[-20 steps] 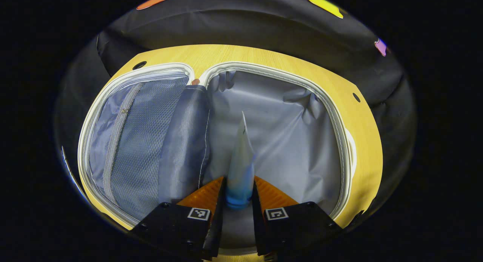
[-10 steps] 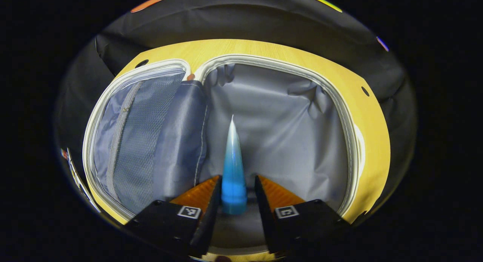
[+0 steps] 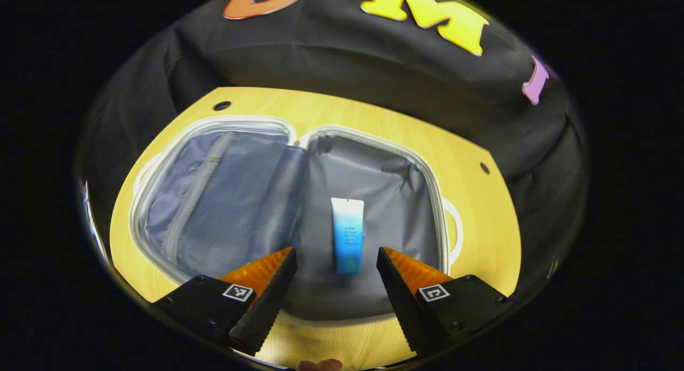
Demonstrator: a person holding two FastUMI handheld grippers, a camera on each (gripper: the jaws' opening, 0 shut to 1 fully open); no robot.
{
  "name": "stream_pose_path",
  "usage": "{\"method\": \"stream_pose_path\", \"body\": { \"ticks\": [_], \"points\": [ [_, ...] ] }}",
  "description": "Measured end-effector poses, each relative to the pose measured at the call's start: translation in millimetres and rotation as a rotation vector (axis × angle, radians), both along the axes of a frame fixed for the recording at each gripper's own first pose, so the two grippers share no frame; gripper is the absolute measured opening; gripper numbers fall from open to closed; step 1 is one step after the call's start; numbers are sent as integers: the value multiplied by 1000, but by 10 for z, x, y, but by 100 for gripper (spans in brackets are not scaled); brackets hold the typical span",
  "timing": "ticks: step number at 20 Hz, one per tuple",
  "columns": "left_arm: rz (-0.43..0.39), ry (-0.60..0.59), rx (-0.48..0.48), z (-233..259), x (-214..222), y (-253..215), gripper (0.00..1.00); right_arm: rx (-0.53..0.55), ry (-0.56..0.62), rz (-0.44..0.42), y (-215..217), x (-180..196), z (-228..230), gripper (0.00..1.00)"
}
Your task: First open the suitcase, pack the skin care products into it, and then close the suitcase.
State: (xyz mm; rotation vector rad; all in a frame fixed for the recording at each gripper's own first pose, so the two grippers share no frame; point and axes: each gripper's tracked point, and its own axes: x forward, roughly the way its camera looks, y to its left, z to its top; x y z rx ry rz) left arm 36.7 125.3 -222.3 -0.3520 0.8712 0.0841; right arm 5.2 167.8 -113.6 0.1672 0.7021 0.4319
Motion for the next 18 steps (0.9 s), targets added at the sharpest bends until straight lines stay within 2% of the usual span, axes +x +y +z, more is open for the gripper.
{"method": "stream_pose_path", "body": {
  "ticks": [2, 4, 5, 6, 8, 11, 12, 13, 14, 18],
  "points": [
    [20, -105, -30, 246, -214, 181, 97, 16, 36, 50, 382, 148, -153, 31],
    [57, -155, 0, 409, -438, 461, 98, 6, 100, 94, 742, 288, -435, 30],
    [77, -172, 13, 466, -533, 601, 99, -4, 130, 110, 911, 358, -594, 33],
    [104, -180, 17, 501, -835, 675, 99, -16, 164, 126, 1068, 390, -755, 33],
    [187, -160, -31, 431, -1065, 832, 98, -31, 227, 141, 1359, 470, -1089, 33],
    [310, -129, -132, 286, -1382, 966, 98, -78, 329, 108, 1563, 512, -1599, 33],
    [334, -118, -143, 267, -1498, 1034, 98, -91, 352, 89, 1593, 537, -1714, 30],
    [349, -110, -140, 238, -1575, 1120, 98, -100, 382, 68, 1591, 545, -1823, 33],
    [364, -102, -132, 198, -1638, 1199, 99, -99, 418, 43, 1600, 533, -1911, 31],
    [423, -112, -135, 196, -1662, 1431, 98, -105, 533, -49, 1525, 492, -2131, 33]
  ]
}}
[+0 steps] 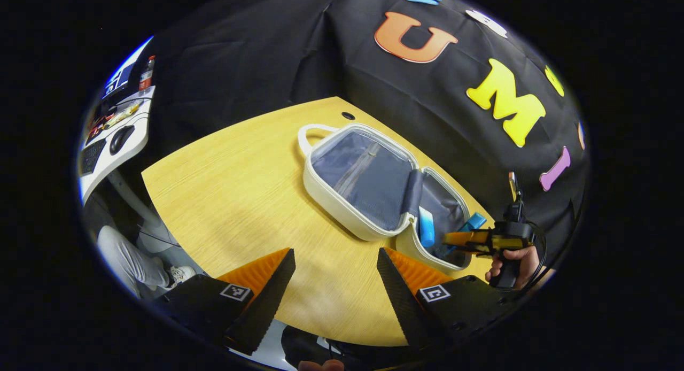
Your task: First open the suitcase, pack the skin care products into it, and then close the suitcase.
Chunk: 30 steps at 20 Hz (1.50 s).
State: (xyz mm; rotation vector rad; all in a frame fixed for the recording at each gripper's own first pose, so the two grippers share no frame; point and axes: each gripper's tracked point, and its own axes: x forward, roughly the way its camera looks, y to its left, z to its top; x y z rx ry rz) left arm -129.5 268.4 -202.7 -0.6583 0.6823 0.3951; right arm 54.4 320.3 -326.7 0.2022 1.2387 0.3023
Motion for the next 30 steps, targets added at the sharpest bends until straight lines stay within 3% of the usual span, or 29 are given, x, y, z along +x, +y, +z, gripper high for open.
{"method": "stream_pose_path", "body": {
  "ticks": [9, 16, 23, 25, 26, 27, 30],
  "points": [
    [9, -79, 19, 249, 173, 22, 98, -174, 120, -91, -45, 130, -275, 34],
    [28, -75, 70, 291, 91, 184, 98, -275, 156, -88, -30, 110, -308, 36],
    [-5, -116, 56, 261, 152, 313, 98, -279, 174, -83, -44, -9, -282, 37],
    [-53, -143, 81, 199, 212, 412, 98, -213, 156, -60, 15, -121, -177, 45],
    [-75, -154, 104, 156, 220, 489, 99, -196, 133, -40, 31, -178, -64, 57],
    [-90, -162, 121, 131, 251, 578, 99, -197, 97, -16, 5, -218, 51, 61],
    [-122, -242, 142, 162, 473, 800, 98, -168, -100, 63, -63, -217, 617, 76]
  ]
}}
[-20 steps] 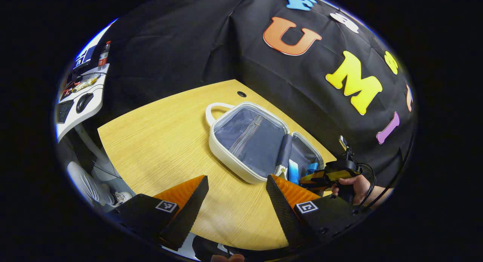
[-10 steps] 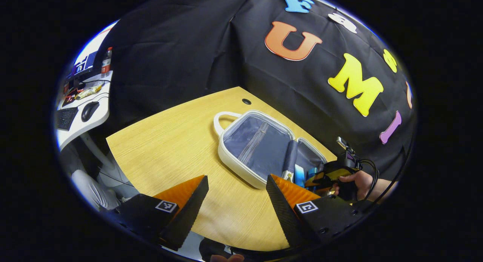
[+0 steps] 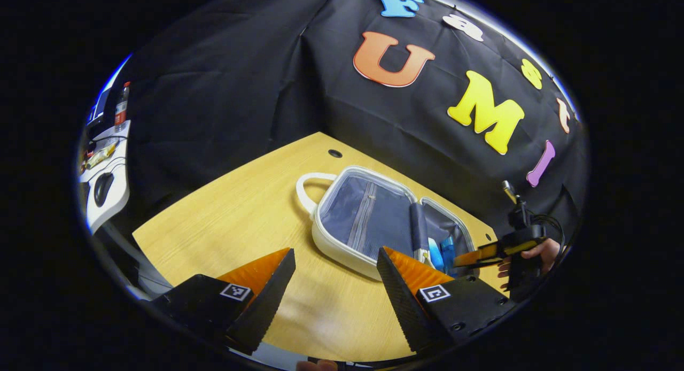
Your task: First open the suitcase, pack the skin care products into it, and then close the suitcase.
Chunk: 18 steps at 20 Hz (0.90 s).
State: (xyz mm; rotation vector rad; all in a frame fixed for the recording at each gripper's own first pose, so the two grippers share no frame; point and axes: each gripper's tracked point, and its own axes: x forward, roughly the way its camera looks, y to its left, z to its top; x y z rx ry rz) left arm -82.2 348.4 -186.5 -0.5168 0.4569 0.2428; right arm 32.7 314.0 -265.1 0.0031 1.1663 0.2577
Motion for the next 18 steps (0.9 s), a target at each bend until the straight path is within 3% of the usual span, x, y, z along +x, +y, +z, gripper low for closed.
{"method": "stream_pose_path", "body": {
  "ticks": [3, 7, 10, 14, 18],
  "points": [
    [-37, -61, -45, -87, 340, 217, 98, 84, -212, 99, -131, 22, 670, 76],
    [-20, -87, -182, -293, 676, 607, 98, 142, -368, 88, -579, -50, 1289, 80],
    [45, -58, -244, -522, 855, 904, 98, 104, -411, 72, -935, -163, 1482, 80],
    [31, -46, -350, -676, 1208, 955, 94, 74, -437, 61, -1142, -284, 1645, 80],
    [60, 13, -388, -882, 1443, 973, 80, 38, -508, 86, -1240, -316, 1796, 80]
  ]
}}
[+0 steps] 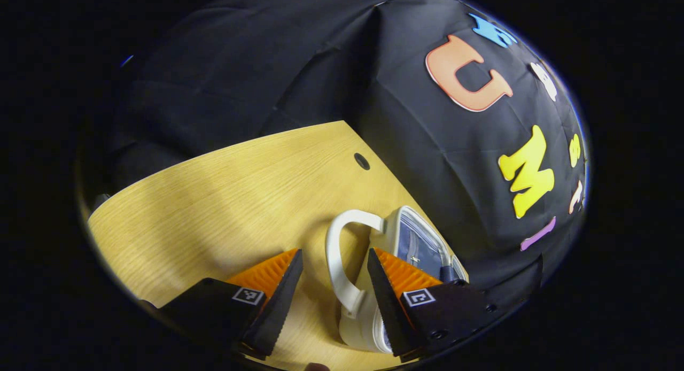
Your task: First open the suitcase, pack the skin care products into it, and then close the suitcase.
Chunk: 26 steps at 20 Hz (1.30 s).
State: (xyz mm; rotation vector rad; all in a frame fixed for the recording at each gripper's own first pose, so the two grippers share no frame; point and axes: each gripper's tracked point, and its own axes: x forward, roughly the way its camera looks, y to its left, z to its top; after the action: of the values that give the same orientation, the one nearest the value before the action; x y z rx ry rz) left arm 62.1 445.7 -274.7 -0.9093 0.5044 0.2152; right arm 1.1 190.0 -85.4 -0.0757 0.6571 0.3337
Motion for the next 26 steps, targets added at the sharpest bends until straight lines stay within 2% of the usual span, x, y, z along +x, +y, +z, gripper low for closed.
{"method": "stream_pose_path", "body": {
  "ticks": [1, 2, 3, 6, 7, 8, 9, 12, 14, 16, 18, 21, 22, 23, 26],
  "points": [
    [-5, -2, -10, 14, 47, -27, 63, -10, -11, 2, -22, -21, 21, 80],
    [-7, 14, -10, -18, 92, -23, 71, -18, -14, -2, -58, -48, 18, 80],
    [-14, 24, -17, -40, 132, -31, 60, -13, -14, -3, -62, -81, 26, 80],
    [31, 117, 33, -159, 160, 80, 41, -8, -42, -18, -186, -121, 109, 80],
    [39, 113, 42, -127, 194, 91, 25, -3, -59, -30, -217, -116, 143, 80],
    [39, 96, 50, 7, 191, 89, 17, 0, -77, -42, -269, -119, 191, 80],
    [34, 76, 76, 164, 194, 63, 14, 5, -90, -56, -310, -123, 235, 80],
    [9, 27, 226, 698, 234, -12, 8, 28, -166, -110, -489, -76, 413, 80],
    [-29, -38, 372, 1245, 286, -187, 7, 56, -226, -162, -631, -39, 561, 80],
    [-66, -94, 495, 1783, 331, -445, 7, 98, -253, -200, -746, -38, 630, 80],
    [-85, -116, 565, 2204, 335, -836, 7, 121, -257, -225, -896, -56, 619, 78],
    [-109, -108, 693, 2546, 298, -1424, 7, 168, -259, -271, -1136, -99, 614, 78],
    [-105, -86, 749, 2608, 271, -1607, 6, 164, -262, -280, -1239, -124, 601, 80],
    [-99, -65, 807, 2650, 254, -1793, 6, 146, -275, -297, -1385, -140, 601, 77],
    [-183, -132, 940, 2767, 223, -2648, 7, 86, -336, -327, -1812, -184, 687, 80]
  ]
}}
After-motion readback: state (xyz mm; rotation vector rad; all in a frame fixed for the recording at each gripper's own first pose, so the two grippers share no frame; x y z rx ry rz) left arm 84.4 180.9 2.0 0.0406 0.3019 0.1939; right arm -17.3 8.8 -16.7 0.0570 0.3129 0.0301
